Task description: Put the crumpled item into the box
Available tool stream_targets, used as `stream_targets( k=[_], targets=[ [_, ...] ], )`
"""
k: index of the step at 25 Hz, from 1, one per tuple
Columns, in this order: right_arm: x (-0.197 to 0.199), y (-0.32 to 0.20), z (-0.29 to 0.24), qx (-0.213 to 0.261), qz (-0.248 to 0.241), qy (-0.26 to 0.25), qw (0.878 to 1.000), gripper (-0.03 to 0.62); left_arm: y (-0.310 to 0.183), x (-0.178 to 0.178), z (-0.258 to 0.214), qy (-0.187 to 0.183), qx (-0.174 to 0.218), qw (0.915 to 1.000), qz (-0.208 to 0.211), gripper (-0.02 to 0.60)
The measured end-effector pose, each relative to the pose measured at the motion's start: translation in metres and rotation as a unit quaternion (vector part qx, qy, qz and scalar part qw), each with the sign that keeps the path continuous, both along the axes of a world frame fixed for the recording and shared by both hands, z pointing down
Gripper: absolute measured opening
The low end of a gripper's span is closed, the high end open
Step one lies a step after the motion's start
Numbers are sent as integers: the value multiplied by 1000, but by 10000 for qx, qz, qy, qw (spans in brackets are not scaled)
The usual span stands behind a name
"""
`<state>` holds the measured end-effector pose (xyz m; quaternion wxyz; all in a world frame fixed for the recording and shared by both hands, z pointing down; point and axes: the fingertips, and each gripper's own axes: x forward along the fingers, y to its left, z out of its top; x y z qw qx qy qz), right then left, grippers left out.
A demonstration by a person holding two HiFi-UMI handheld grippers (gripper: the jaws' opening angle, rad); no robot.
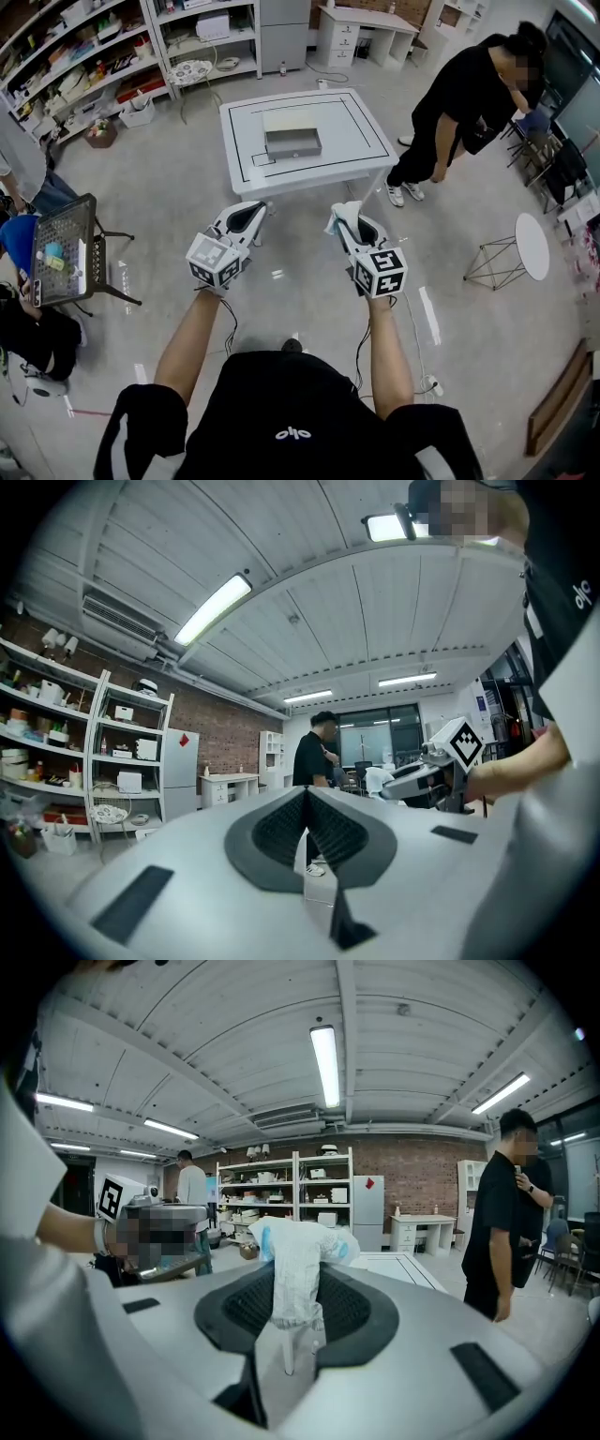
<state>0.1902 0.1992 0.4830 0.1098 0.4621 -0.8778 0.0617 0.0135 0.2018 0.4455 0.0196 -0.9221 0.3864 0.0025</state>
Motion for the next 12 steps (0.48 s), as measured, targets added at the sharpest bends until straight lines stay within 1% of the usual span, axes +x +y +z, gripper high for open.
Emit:
stream_targets(
  k=[7, 12],
  targets=[
    [0, -47, 5, -24, -71, -28, 10000, 129, -45, 1, 5, -23, -35, 10000, -49, 6],
    [-8, -96, 7, -17, -35, 5, 10000, 129, -97, -2, 9, 44, 15, 10000, 38, 6]
  ],
)
